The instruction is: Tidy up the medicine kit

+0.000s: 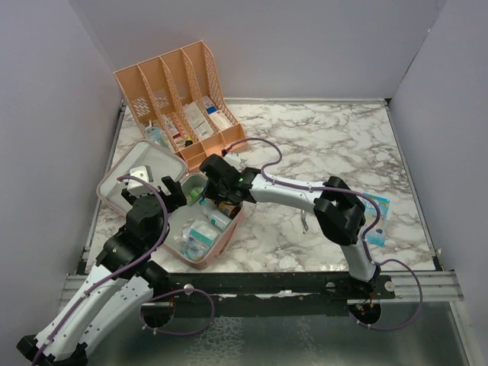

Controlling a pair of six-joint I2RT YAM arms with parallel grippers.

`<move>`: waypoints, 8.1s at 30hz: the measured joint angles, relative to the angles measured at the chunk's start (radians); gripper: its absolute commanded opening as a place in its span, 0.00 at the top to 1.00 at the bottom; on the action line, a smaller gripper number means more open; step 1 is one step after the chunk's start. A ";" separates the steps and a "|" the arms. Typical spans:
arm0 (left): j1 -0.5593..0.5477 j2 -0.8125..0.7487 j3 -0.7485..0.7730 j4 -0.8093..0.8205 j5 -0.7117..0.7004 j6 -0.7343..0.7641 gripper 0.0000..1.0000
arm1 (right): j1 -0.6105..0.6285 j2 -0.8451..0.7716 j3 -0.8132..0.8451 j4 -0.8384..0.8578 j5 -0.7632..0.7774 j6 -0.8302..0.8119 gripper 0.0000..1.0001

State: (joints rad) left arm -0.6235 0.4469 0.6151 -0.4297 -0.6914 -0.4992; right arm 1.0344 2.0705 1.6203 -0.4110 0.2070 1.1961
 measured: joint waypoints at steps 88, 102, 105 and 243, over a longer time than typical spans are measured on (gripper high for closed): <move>0.208 0.635 0.303 0.000 0.327 0.036 0.01 | -0.351 -0.367 -0.495 -0.004 -0.047 -0.591 0.67; 0.631 0.634 0.272 -0.012 0.544 0.038 0.01 | -0.461 -0.378 -0.525 0.050 -0.132 -0.671 0.65; 0.731 0.641 0.241 0.016 0.647 0.032 0.01 | -0.465 -0.378 -0.526 0.052 -0.142 -0.671 0.62; 0.734 0.735 0.557 -0.095 1.382 0.098 1.00 | -1.212 -0.567 -0.872 0.083 -0.441 -0.296 0.35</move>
State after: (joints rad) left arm 0.1108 1.1824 1.1725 -0.5243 0.6907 -0.4007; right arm -0.1776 1.5036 0.7486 -0.3279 -0.2337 0.9005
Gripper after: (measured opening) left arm 0.141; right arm 0.647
